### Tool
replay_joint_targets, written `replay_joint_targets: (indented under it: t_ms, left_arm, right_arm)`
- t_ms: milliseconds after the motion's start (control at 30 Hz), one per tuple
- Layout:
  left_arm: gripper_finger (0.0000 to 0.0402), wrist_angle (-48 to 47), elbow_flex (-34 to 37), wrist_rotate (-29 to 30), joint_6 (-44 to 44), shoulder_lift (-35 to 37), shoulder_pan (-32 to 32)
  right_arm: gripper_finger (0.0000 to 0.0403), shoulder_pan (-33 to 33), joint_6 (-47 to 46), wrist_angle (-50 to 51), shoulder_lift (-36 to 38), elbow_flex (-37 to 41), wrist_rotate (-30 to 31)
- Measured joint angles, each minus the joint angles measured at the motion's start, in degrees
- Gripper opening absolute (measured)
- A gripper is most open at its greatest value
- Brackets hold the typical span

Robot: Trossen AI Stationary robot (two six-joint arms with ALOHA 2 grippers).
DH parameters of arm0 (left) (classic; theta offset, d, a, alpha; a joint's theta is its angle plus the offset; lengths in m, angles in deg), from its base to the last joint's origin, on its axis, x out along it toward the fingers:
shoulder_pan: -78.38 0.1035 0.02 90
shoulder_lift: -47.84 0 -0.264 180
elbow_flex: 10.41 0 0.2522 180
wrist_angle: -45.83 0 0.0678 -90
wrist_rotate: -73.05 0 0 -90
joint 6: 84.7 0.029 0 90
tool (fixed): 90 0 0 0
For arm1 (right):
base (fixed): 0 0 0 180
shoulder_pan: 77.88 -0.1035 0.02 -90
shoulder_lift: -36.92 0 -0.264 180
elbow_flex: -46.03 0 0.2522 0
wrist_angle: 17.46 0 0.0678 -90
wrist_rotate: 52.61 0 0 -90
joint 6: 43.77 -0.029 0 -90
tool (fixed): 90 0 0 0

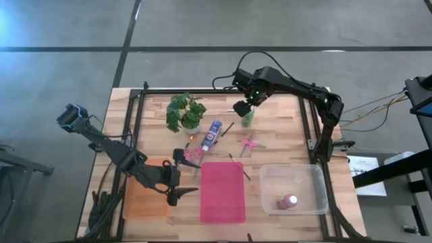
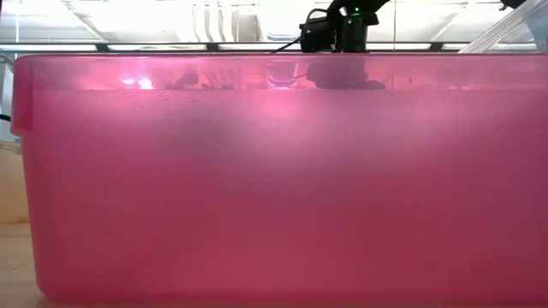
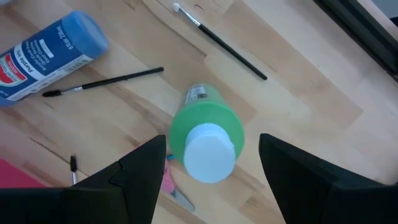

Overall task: Pick & Place Paint Supplies
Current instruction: Put the green paint bottle into the transparent bin

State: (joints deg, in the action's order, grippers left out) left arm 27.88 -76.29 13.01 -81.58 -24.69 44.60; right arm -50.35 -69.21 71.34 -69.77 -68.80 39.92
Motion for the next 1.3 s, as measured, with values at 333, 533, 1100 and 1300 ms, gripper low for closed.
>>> replay_joint_targets:
  t_ms: [333, 533, 1100, 1300]
  left_arm:
    - [0.0361, -0.02, -0.04, -0.01, -0.02, 0.02, 0.00]
    - [0.0361, 0.00, -0.04, -0.02, -0.02, 0.02, 0.00]
    - [0.0361, 0.00, -0.04, -0.02, -0.02, 0.02, -0.02]
    - [0.0361, 0.00, -0.04, -0.01, -0.02, 0.02, -0.01]
  right_arm:
    - [0.0253, 0.00, 0.16, -0.85, 0.00, 1.04, 0.02]
    - [0.0253, 0.00, 0.16, -0.96, 0.00, 1.21, 0.02]
    - [0.0219, 0.00, 0.88, -3.59, 0.00, 2.96, 0.04]
    - [0.0142, 0.00, 1.06, -2.76, 0.02, 2.96, -1.02]
